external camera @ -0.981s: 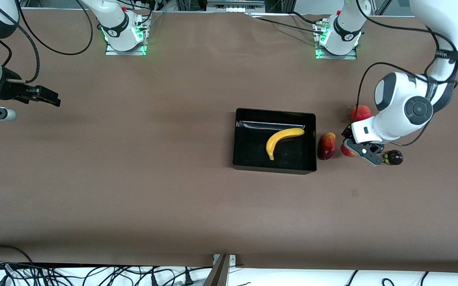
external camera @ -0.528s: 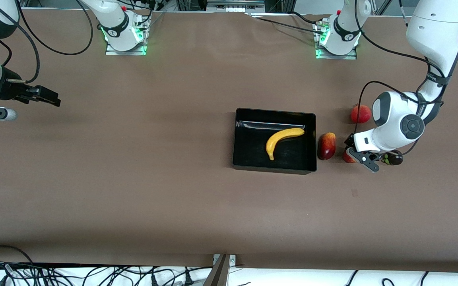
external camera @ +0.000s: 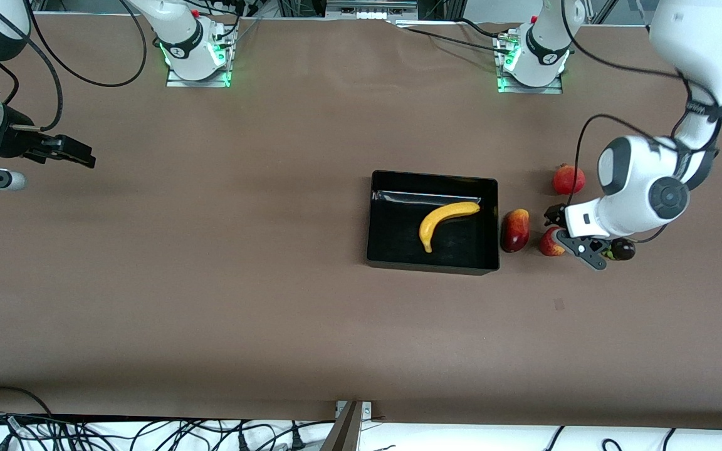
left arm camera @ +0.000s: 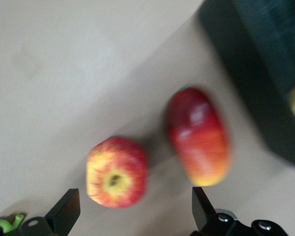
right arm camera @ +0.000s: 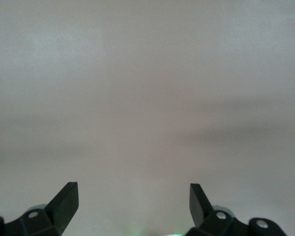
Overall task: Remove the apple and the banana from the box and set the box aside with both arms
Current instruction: 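Carry the apple out of the box, set it beside the mango, then reach the left gripper back into the box toward the yellow banana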
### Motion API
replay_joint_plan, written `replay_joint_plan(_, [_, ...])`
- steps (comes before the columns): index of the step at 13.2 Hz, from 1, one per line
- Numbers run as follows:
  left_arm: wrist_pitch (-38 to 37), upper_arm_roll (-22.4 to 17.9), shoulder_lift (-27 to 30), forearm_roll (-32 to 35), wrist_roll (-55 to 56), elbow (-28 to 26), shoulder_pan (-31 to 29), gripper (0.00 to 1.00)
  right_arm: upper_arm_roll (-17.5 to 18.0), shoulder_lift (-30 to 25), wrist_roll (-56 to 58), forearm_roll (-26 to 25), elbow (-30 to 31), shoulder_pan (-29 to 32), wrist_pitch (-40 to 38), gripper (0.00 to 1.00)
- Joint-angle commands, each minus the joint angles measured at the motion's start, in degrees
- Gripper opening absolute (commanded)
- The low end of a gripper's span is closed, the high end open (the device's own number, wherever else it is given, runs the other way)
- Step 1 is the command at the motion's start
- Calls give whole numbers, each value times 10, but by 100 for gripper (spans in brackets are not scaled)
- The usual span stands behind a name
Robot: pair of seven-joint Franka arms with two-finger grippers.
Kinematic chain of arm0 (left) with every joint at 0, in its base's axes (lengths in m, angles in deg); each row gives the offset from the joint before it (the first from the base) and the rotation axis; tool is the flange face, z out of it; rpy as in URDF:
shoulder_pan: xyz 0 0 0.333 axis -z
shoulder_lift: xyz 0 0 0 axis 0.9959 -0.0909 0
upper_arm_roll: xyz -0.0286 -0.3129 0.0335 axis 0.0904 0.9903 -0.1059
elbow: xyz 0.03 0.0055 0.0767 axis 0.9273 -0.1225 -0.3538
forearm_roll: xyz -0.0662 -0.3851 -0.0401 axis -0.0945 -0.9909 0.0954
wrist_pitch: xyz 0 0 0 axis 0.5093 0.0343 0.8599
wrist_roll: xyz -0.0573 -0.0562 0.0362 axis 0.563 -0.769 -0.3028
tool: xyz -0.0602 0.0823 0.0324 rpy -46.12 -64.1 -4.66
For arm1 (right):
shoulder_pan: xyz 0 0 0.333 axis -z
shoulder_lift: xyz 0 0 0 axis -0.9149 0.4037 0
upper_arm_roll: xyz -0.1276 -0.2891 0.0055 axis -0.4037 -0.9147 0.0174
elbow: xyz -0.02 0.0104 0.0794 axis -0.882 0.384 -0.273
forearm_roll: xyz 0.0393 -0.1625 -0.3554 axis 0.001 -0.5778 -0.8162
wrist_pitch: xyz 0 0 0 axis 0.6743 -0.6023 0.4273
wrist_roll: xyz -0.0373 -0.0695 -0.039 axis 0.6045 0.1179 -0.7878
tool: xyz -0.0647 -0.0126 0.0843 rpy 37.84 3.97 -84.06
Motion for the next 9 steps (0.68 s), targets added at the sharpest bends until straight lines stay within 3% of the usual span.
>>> replay_joint_plan(1, [-24,8,53,-27,21,-9,55,100,2,0,6,12,-4,6,-8,100])
replay_joint_plan(5, [25,21,36,-28,129,-9,140,100,2,0,6,12,-4,6,-8,100])
replay_joint_plan(9, [108,34,-21,-20,181,-11,174,100,2,0,6,12,-4,6,-8,100])
